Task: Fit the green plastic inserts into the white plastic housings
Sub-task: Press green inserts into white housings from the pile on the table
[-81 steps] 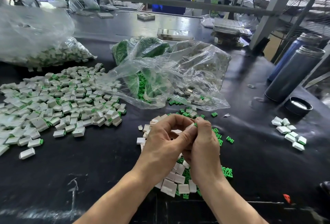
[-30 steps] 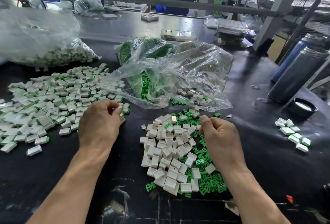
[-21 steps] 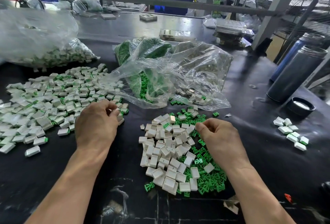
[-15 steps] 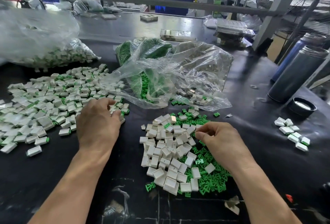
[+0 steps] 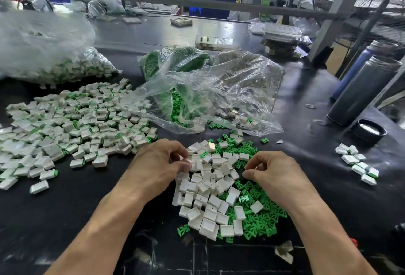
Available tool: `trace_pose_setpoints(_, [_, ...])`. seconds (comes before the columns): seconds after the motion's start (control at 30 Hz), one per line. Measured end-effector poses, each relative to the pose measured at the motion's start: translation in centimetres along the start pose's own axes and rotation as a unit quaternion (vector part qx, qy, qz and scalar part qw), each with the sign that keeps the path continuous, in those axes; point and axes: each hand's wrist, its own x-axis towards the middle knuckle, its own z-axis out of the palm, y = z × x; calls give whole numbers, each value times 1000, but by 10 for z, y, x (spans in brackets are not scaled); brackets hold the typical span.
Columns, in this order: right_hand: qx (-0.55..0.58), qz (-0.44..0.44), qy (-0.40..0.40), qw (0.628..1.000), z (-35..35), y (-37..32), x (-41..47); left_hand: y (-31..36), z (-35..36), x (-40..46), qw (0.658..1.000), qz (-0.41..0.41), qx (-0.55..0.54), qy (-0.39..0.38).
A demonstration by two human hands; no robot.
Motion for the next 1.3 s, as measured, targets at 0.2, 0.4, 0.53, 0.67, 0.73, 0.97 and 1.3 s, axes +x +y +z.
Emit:
trace_pose_setpoints(0.2, [-51, 3, 5, 999, 3, -5, -2, 0, 7, 1, 999, 10, 20, 22])
trace_pose_setpoints(0.4, [-76, -7, 17, 997, 5, -7, -4, 1, 10, 1, 998, 33, 1, 45])
trace_pose_setpoints(0.53, [-97, -21, 32, 995, 6, -9, -4, 6, 14, -3, 994, 61, -53, 67])
trace_pose_setpoints(0.67, [-78, -45, 70, 993, 9, -10, -5, 14, 22, -7, 987, 77, -121, 78])
trace_pose_setpoints(0.73, [-23, -65, 101, 993, 12, -10, -5, 18, 26, -9, 982, 82, -149, 79])
trace_pose_setpoints(0.97, [276, -95, 78, 953, 26, -15, -8, 28, 39, -15, 968, 114, -217, 49])
trace_pose_setpoints(1.3, [475, -100, 15, 874, 27, -21, -12, 32, 41, -17, 954, 100, -280, 25])
